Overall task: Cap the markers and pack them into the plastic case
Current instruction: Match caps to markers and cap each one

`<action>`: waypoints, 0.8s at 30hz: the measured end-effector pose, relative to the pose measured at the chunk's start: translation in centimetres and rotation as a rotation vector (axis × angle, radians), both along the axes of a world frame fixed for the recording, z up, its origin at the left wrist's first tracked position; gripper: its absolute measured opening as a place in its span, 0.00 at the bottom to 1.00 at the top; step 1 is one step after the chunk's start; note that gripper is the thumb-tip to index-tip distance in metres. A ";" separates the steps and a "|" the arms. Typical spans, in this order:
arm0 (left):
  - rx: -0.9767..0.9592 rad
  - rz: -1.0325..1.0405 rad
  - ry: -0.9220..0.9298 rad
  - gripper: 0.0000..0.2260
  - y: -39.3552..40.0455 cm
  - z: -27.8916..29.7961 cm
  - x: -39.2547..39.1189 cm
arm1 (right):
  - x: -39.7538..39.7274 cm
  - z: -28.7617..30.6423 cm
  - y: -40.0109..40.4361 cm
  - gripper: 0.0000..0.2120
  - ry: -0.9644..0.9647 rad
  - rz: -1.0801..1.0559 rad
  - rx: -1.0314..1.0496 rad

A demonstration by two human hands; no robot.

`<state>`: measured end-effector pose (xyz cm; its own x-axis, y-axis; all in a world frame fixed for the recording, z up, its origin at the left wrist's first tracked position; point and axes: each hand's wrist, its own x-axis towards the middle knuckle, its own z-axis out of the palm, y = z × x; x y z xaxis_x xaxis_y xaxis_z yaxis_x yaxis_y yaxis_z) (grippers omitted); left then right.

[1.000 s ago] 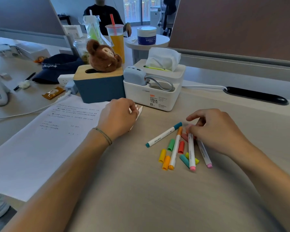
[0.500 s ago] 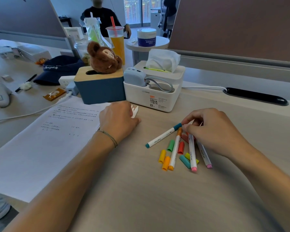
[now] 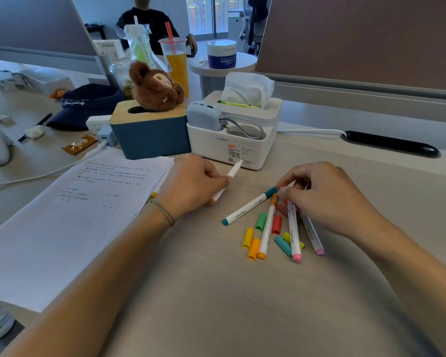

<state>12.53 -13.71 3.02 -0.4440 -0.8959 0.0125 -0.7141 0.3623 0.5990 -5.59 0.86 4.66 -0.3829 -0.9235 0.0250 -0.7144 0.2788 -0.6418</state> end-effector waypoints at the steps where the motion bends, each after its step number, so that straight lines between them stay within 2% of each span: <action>1: 0.104 -0.021 0.082 0.11 0.3 0.4 -0.1 | 0.0 0.0 0.0 0.06 -0.001 0.001 0.002; 4: 0.331 -0.121 0.216 0.12 1.5 1.4 -0.3 | 0.1 0.1 -0.1 0.06 -0.007 0.010 0.015; 6: 0.401 -0.165 0.236 0.11 2.0 1.6 -0.4 | 0.2 0.1 0.0 0.07 -0.010 0.024 0.025; 15: 0.481 -0.235 0.238 0.10 2.3 1.6 -0.7 | 0.2 0.6 0.3 0.08 0.001 0.083 0.029; 20: 0.563 -0.262 0.291 0.10 2.1 1.8 -0.2 | 0.8 1.5 0.7 0.06 0.003 0.304 0.266; 24: 0.536 -0.248 0.268 0.07 2.1 1.7 -0.4 | 0.0 1.9 0.7 0.06 0.142 0.268 0.298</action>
